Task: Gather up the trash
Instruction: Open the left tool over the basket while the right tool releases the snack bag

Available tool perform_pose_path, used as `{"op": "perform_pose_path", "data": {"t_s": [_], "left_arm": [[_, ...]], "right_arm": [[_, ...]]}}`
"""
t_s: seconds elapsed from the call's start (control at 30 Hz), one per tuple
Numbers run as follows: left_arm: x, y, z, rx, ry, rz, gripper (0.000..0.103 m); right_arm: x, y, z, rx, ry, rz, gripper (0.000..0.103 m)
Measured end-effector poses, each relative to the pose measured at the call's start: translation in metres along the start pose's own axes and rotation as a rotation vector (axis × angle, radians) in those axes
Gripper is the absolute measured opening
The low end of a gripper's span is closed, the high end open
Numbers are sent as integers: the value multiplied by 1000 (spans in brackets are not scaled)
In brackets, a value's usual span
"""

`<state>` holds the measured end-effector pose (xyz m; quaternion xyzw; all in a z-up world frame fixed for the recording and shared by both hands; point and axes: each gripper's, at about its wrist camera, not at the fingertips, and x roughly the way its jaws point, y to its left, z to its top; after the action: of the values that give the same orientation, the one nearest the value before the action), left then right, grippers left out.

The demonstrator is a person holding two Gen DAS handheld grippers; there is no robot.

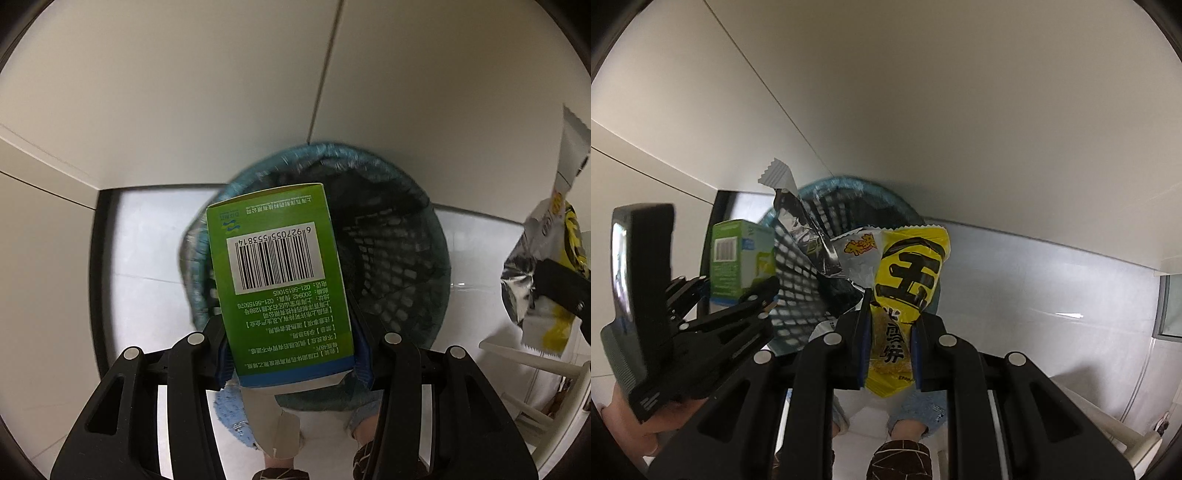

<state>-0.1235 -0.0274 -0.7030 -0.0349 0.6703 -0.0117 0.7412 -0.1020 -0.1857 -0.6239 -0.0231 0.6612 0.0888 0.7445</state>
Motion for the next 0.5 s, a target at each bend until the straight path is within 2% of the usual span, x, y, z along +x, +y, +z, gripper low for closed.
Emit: {"op": "perform_pose_path", "data": {"t_s": [0.3,0.4,0.5], "left_arm": [[25,-8,0,26,8,-45,50],[22,-4,2,22,-5,-47,51],[14,-1,1,8,-28,-32,59]], "right_arm": [[18,-10,-5,7,24,-8,16],[21,-5,-4,0,23,-8,16],[17,-3,-6,-6,17,-2,16]]}}
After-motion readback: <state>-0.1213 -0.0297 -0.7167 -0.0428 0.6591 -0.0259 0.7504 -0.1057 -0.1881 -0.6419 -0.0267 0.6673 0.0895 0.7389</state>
